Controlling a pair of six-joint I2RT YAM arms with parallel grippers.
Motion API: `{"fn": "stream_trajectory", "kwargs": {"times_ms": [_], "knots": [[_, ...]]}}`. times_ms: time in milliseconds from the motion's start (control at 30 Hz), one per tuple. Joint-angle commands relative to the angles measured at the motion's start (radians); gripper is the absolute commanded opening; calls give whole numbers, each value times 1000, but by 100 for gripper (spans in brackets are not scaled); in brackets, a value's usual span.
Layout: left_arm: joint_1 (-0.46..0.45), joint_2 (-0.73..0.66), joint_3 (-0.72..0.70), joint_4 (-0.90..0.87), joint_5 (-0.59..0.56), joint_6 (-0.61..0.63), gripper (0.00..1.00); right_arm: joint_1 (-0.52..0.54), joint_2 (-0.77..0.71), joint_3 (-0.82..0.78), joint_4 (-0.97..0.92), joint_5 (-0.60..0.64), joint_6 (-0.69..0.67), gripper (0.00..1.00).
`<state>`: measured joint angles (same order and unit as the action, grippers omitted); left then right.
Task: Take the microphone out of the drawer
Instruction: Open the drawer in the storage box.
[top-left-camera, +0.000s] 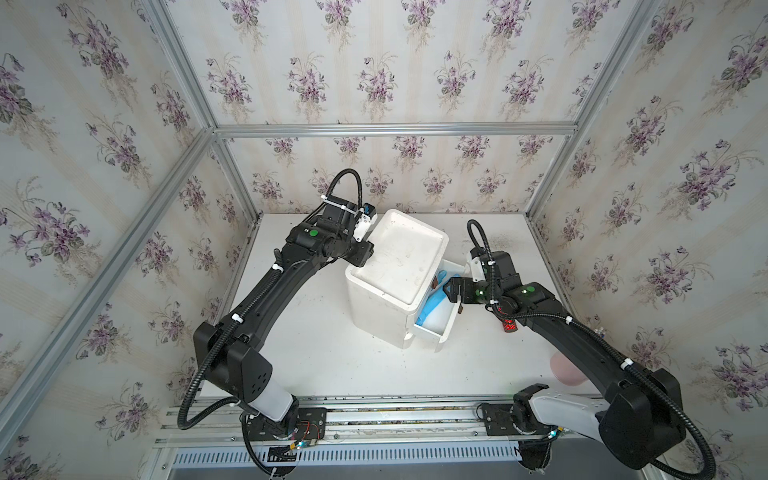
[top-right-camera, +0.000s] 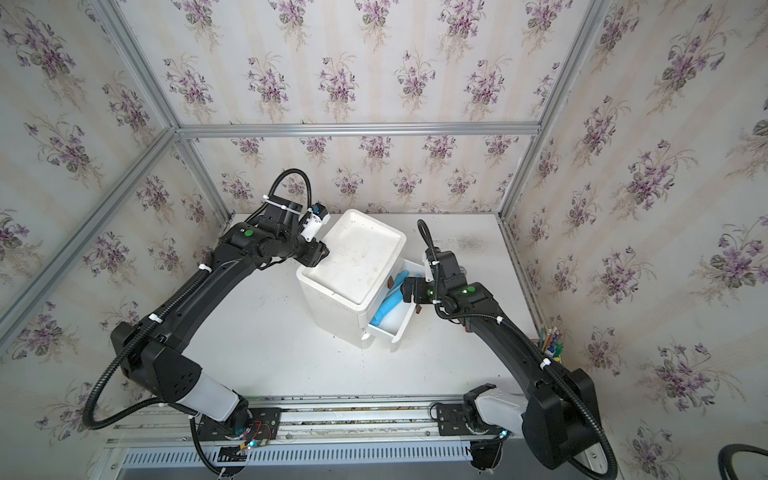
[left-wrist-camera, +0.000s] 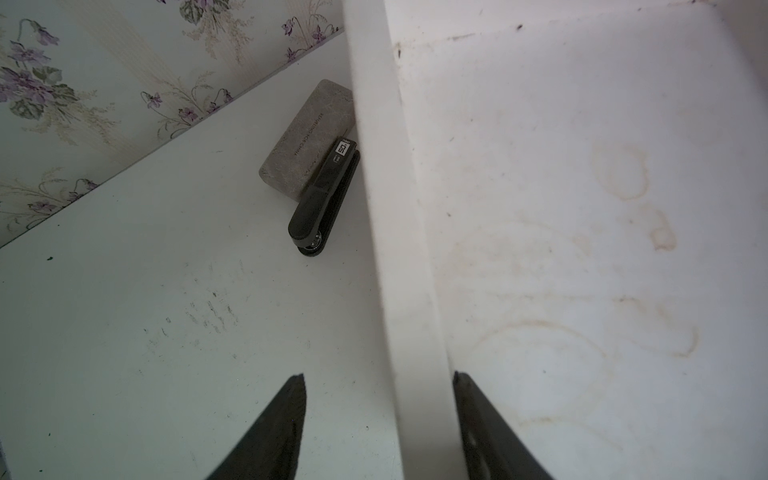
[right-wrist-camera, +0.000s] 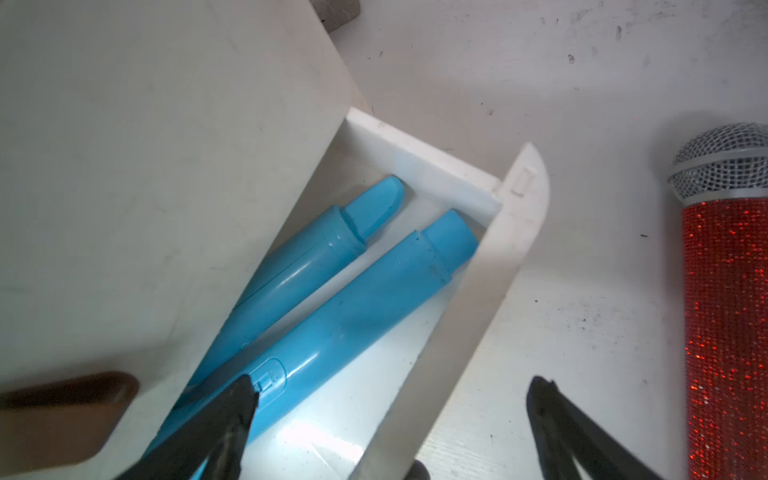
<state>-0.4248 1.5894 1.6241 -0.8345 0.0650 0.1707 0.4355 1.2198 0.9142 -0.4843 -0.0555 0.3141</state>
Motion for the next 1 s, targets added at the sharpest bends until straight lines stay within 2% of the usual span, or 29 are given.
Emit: {"fn": "stream_trajectory", "kwargs": {"times_ms": [0,233,333,433,500,600,800,967], "knots": [[3,9,-10,-155,-36,17,58,31,35,23,-131,158,-13,100],[3,3,-10,-154,-45,18,58,32,66,17,-191,202,8,100],[3,2,-11,-155,-51,20,58,32,71,54,-253,276,25,100],[6,3,-10,-154,-52,19,58,32,111,114,-396,405,68,100],[8,3,-11,-154,-50,20,58,32,141,138,-462,439,81,100],[13,0,-9,-154,-44,19,58,31,141,135,-453,405,65,100],[16,-6,-12,-152,-51,18,58,32,144,158,-505,427,91,100],[20,-3,-10,-151,-50,17,58,34,97,152,-499,363,89,100]]}}
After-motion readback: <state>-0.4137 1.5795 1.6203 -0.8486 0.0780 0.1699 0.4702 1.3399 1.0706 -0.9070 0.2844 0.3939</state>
